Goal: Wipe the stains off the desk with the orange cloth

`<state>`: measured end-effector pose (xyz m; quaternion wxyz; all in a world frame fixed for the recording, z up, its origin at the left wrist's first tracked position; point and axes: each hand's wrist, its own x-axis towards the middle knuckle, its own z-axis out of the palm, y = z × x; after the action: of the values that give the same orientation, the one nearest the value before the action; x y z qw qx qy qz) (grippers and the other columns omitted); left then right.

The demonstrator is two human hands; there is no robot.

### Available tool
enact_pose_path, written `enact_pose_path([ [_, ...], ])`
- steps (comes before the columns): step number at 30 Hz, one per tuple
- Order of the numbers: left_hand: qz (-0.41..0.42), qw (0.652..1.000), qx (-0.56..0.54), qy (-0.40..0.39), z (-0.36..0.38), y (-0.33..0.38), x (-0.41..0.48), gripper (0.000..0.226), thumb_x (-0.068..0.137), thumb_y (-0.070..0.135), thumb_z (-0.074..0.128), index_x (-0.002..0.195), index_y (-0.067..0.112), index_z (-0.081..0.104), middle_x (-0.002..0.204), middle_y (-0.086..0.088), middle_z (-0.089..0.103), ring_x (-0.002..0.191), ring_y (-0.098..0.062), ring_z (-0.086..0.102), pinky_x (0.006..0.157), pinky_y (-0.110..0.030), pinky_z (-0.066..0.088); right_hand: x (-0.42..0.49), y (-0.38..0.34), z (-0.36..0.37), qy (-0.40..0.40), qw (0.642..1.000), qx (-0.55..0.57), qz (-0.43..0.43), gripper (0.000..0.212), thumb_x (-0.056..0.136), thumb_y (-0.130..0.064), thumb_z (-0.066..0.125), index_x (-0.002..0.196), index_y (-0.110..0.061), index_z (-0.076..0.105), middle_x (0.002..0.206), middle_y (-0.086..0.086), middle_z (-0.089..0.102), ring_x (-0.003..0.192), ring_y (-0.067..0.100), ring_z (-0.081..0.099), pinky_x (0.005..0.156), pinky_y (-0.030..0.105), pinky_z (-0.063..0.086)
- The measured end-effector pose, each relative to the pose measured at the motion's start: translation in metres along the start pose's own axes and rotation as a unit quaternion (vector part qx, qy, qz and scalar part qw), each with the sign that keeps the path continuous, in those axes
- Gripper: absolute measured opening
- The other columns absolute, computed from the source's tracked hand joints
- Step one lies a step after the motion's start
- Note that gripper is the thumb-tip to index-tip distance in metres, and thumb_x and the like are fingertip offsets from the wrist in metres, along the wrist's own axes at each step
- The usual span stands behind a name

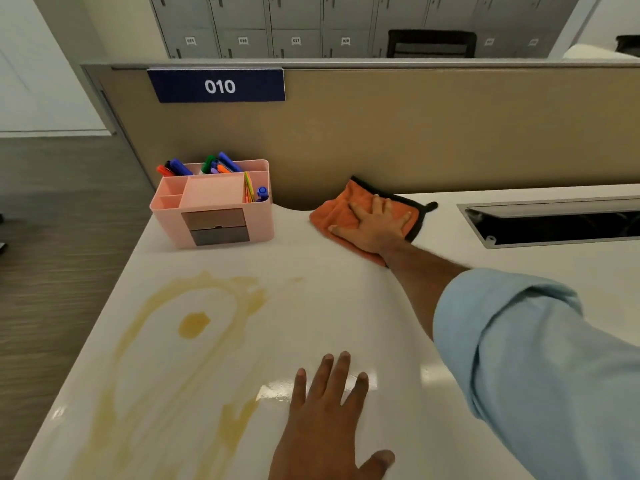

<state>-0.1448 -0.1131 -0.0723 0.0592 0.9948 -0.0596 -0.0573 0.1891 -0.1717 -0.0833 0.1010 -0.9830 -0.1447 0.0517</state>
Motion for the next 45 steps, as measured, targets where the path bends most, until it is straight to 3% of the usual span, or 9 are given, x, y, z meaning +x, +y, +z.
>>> enact_pose_path([
  [5,0.017,1.000,-0.004,-0.007,-0.002,0.004,-0.002,0.086,0.061,0.088,0.039,0.129,0.040,0.063,0.149,0.000,0.048,0.135,-0.016,0.049,0.114,-0.039,0.030,-0.041,-0.042,0.020,-0.025,0.992,-0.025,-0.122,0.101,0.060,-0.097,0.021,0.149,-0.048,0.014,0.164,0.006,0.002,0.150,0.031,-0.001,0.109,0.071,-0.008],
  [11,-0.007,0.998,-0.012,-0.053,-0.015,0.005,-0.002,0.083,0.037,0.096,0.052,0.088,0.037,0.080,0.104,0.008,0.076,0.091,-0.009,0.074,0.065,-0.030,0.061,-0.151,-0.019,0.030,-0.035,0.960,-0.054,-0.272,0.089,0.069,-0.094,0.024,0.147,-0.052,0.014,0.165,-0.004,-0.003,0.151,0.022,-0.006,0.113,0.065,-0.008],
  [18,-0.005,0.999,-0.002,0.034,0.002,0.004,-0.035,0.087,0.094,0.063,0.000,0.082,0.034,0.081,0.099,0.006,0.077,0.087,-0.012,0.075,0.084,-0.027,0.037,-0.180,0.082,0.002,0.004,0.996,-0.066,-0.056,0.095,0.062,-0.100,0.016,0.147,-0.056,0.007,0.164,-0.006,-0.003,0.151,0.022,-0.003,0.114,0.064,-0.001],
  [22,-0.011,0.999,-0.029,-0.021,-0.007,-0.005,-0.037,0.065,0.072,0.082,0.038,0.083,0.035,0.081,0.103,0.007,0.077,0.089,-0.011,0.074,0.076,-0.025,0.056,-0.119,0.048,-0.007,-0.012,0.999,-0.037,0.028,0.098,0.068,-0.094,0.027,0.150,-0.048,-0.002,0.164,0.008,-0.006,0.149,0.034,-0.006,0.110,0.072,0.002],
  [28,-0.046,0.998,-0.026,0.017,-0.016,-0.025,-0.056,0.064,0.041,0.072,0.076,0.091,0.031,0.079,0.111,0.006,0.074,0.096,-0.013,0.073,0.075,-0.033,0.061,-0.119,-0.037,0.018,-0.033,0.997,-0.041,-0.052,0.104,0.063,-0.098,0.009,0.152,-0.044,0.002,0.164,0.004,-0.007,0.150,0.035,-0.006,0.111,0.070,-0.007],
  [31,-0.050,0.998,-0.040,0.002,-0.017,-0.040,-0.065,0.068,0.071,0.067,0.062,0.128,0.030,0.062,0.149,0.006,0.046,0.134,-0.017,0.049,0.109,-0.039,0.042,-0.155,-0.034,0.028,-0.023,0.990,-0.026,-0.136,0.101,0.063,-0.100,0.007,0.150,-0.049,0.005,0.165,-0.005,-0.002,0.151,0.025,-0.005,0.114,0.065,-0.007],
  [35,-0.039,0.998,-0.043,0.020,-0.021,-0.063,-0.081,0.059,0.058,0.068,0.067,0.103,0.032,0.076,0.118,0.008,0.071,0.103,-0.012,0.070,0.084,-0.032,0.058,-0.178,-0.007,0.029,0.024,0.991,-0.015,-0.129,0.086,0.070,-0.097,0.014,0.145,-0.054,0.020,0.163,-0.009,0.011,0.150,0.019,0.004,0.114,0.065,-0.002],
  [40,-0.055,0.995,-0.070,0.045,-0.016,-0.086,-0.087,0.063,0.085,0.061,0.041,0.138,0.029,0.054,0.152,0.005,0.044,0.138,-0.019,0.044,0.113,-0.037,0.032,-0.135,-0.047,0.019,0.017,1.000,-0.004,-0.021,0.102,0.064,-0.098,0.013,0.151,-0.044,0.004,0.164,0.004,0.005,0.150,0.034,0.003,0.111,0.071,-0.001],
  [45,-0.067,0.994,-0.063,0.058,-0.017,-0.118,-0.083,0.068,0.088,0.065,0.035,0.148,0.031,0.037,0.160,0.007,0.028,0.145,-0.015,0.028,0.117,-0.033,0.022,-0.153,-0.096,0.037,-0.035,0.990,-0.030,-0.136,0.099,0.063,-0.098,0.012,0.149,-0.050,0.000,0.165,0.000,-0.005,0.150,0.033,-0.005,0.111,0.070,-0.007],
])
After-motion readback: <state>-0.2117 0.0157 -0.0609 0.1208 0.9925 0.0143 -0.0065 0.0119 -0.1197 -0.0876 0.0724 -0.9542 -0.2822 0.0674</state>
